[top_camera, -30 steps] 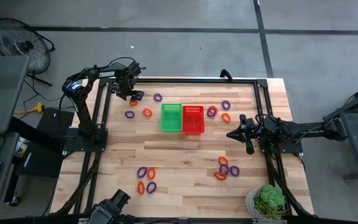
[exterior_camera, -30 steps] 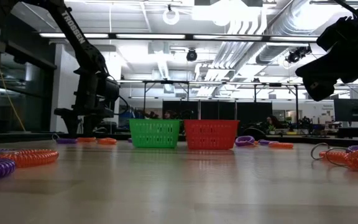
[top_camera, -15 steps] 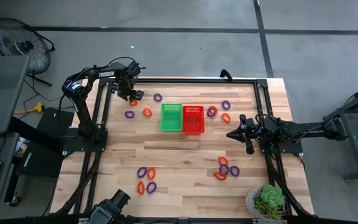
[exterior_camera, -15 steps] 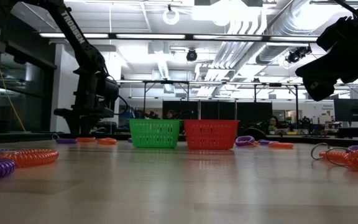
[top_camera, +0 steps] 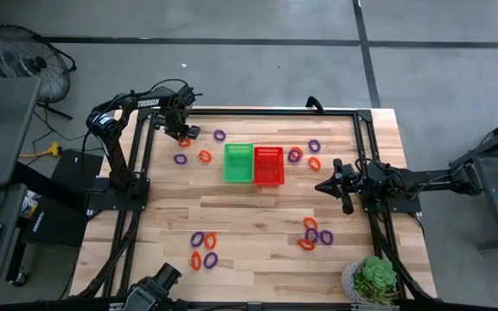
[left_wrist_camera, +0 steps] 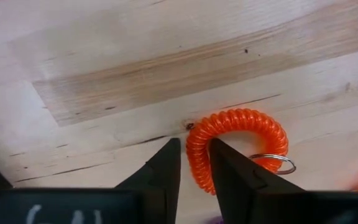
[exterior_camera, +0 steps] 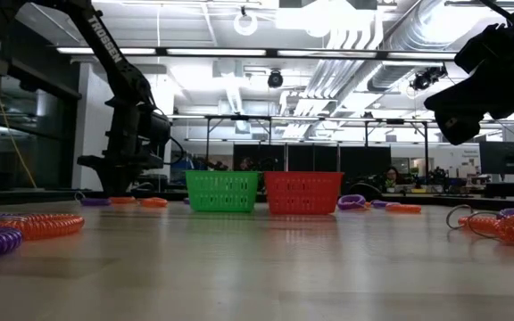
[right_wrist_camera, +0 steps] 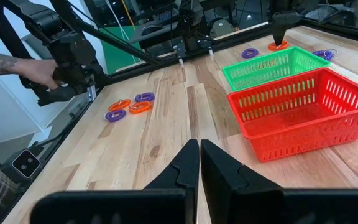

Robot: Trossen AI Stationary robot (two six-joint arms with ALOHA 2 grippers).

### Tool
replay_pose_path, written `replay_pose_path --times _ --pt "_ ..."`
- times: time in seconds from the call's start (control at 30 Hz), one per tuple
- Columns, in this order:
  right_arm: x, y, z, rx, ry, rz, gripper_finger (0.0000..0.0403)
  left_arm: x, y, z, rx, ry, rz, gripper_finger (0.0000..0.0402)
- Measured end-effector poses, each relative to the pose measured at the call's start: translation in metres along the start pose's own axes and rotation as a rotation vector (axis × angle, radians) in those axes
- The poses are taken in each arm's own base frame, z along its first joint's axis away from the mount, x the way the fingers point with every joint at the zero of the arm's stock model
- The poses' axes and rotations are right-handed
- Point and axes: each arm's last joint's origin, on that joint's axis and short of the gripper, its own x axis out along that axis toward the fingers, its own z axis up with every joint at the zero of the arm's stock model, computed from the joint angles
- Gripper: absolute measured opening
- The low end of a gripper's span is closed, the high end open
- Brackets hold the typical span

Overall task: Sort spring keychains
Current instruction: Put the orange spring keychain into the green bin

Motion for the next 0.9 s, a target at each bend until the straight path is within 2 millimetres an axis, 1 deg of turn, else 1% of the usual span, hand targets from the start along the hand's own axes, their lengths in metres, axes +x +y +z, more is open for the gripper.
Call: replay_pose_path --times 0.4,0.9 --pt "0.0000 0.0000 0.0000 0.000 0.000 0.000 0.0012 0.0001 -0.0002 -0.0001 0.001 0.002 -0.003 0.0047" --pt "0.0000 0.0000 0.0000 0.000 0.000 0.000 0.0012 0.0000 -0.0002 -0.0002 0.005 0.002 -0.004 0.0045"
